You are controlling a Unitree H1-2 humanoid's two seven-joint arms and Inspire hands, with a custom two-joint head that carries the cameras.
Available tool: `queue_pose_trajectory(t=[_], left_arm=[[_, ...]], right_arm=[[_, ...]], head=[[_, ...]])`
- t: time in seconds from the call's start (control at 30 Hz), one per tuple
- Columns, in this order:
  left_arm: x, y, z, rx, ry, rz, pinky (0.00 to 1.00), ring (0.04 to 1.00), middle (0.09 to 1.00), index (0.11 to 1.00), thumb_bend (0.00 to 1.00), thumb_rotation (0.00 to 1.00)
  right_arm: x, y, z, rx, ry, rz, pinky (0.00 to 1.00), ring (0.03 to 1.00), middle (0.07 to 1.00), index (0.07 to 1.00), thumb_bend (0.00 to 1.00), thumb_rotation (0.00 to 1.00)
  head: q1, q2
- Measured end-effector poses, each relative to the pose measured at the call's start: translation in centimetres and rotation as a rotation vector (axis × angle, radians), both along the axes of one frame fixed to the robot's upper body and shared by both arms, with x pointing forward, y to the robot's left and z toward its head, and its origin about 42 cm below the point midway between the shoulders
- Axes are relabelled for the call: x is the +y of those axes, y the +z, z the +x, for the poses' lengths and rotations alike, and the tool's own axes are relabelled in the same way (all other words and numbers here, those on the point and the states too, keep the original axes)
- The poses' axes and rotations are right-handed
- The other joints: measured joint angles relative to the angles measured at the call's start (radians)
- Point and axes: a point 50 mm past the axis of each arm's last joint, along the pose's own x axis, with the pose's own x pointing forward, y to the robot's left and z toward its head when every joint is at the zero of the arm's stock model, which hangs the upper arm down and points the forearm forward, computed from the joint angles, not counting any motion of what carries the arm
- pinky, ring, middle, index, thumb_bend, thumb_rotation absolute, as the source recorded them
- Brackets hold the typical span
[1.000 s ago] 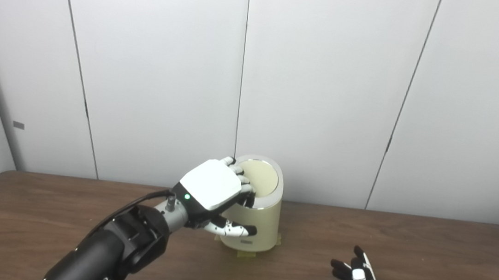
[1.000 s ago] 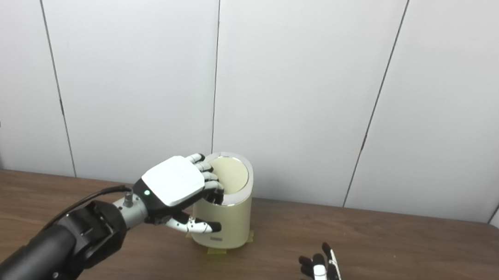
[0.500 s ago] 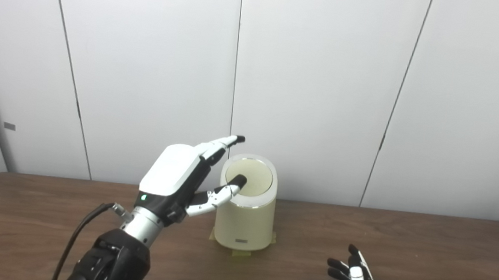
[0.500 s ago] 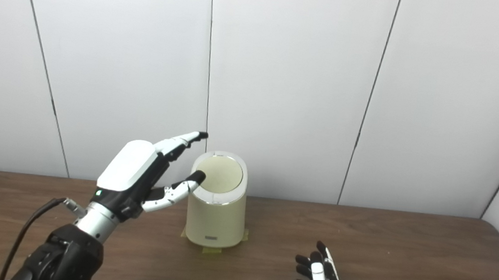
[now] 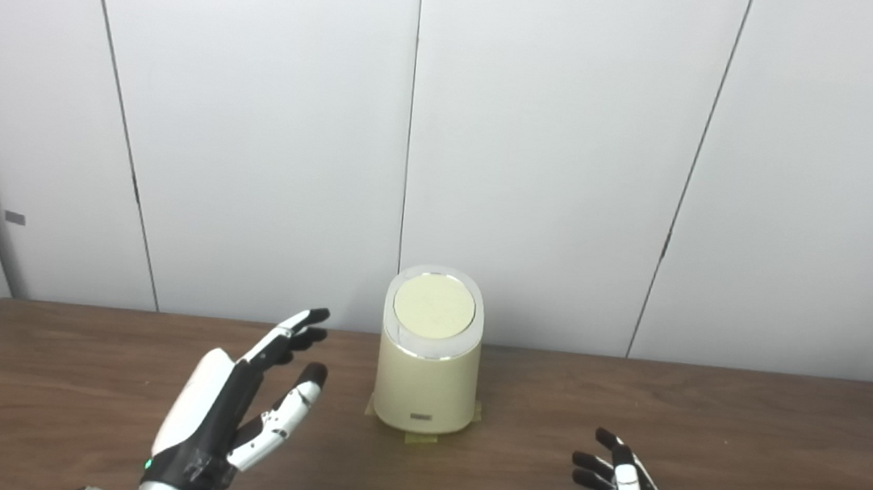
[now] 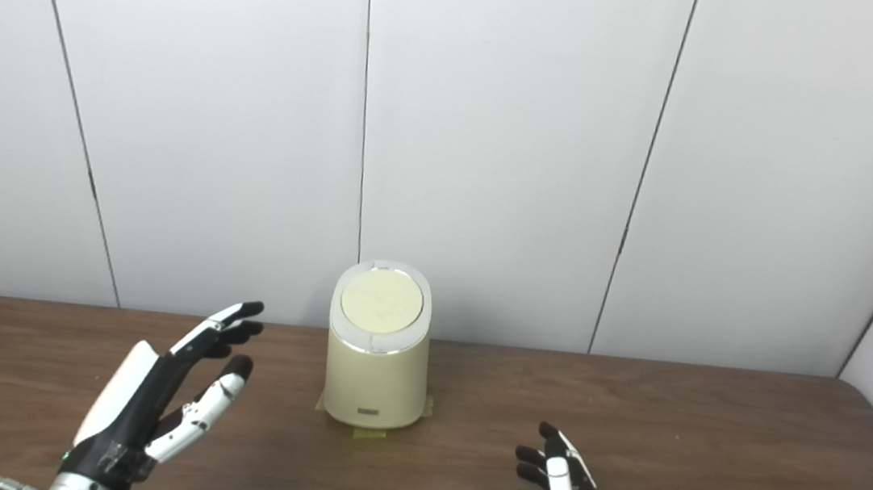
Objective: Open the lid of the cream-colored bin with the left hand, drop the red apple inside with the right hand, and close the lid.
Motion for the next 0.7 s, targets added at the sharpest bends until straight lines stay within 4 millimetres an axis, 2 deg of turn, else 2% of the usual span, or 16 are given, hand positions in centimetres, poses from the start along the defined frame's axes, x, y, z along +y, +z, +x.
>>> queue_pose_trajectory(t=[0.13,0.23,0.33,0.4,0.47,0.57,0.7], left_arm=[[1.0,-1.6,-0.7,0.054,0.027,-0.082,0.81,0.846,0.849,0.910,0.33,0.91],[1.8,-3.2,-1.5,0.104,0.055,-0.125,0.83,0.852,0.849,0.911,0.32,0.91],[2.5,-4.4,-2.0,0.146,0.076,-0.193,0.86,0.869,0.864,0.923,0.36,0.91],[2.8,-4.7,-2.2,0.162,0.092,-0.246,0.86,0.865,0.869,0.929,0.37,0.94],[2.9,-4.8,-2.2,0.177,0.096,-0.277,0.85,0.849,0.867,0.928,0.34,0.96],[3.0,-5.0,-2.2,0.213,0.094,-0.345,0.86,0.840,0.865,0.925,0.32,0.93],[2.6,-5.4,-2.1,0.267,0.095,-0.435,0.88,0.859,0.872,0.925,0.35,0.93]], right_arm=[[-0.2,0.6,-0.3,-0.025,0.005,0.044,0.66,0.760,0.751,0.839,0.40,0.96],[-0.4,1.1,-0.4,-0.043,0.015,0.060,0.67,0.773,0.767,0.848,0.43,0.93],[-0.6,1.5,-0.4,-0.060,0.014,0.072,0.68,0.785,0.786,0.854,0.46,0.90],[-0.7,1.6,-0.5,-0.064,0.013,0.083,0.68,0.788,0.791,0.858,0.48,0.88],[-0.8,1.6,-0.5,-0.065,0.010,0.085,0.68,0.793,0.795,0.858,0.48,0.88],[-1.1,1.7,-0.5,-0.076,0.013,0.083,0.69,0.802,0.803,0.864,0.49,0.89],[-1.7,1.9,-0.4,-0.091,0.027,0.065,0.72,0.826,0.829,0.878,0.50,0.91]], head=[[0.002,0.009],[-0.003,0.014],[0.001,0.018],[0.008,0.020],[0.011,0.023],[0.018,0.026],[0.017,0.031]])
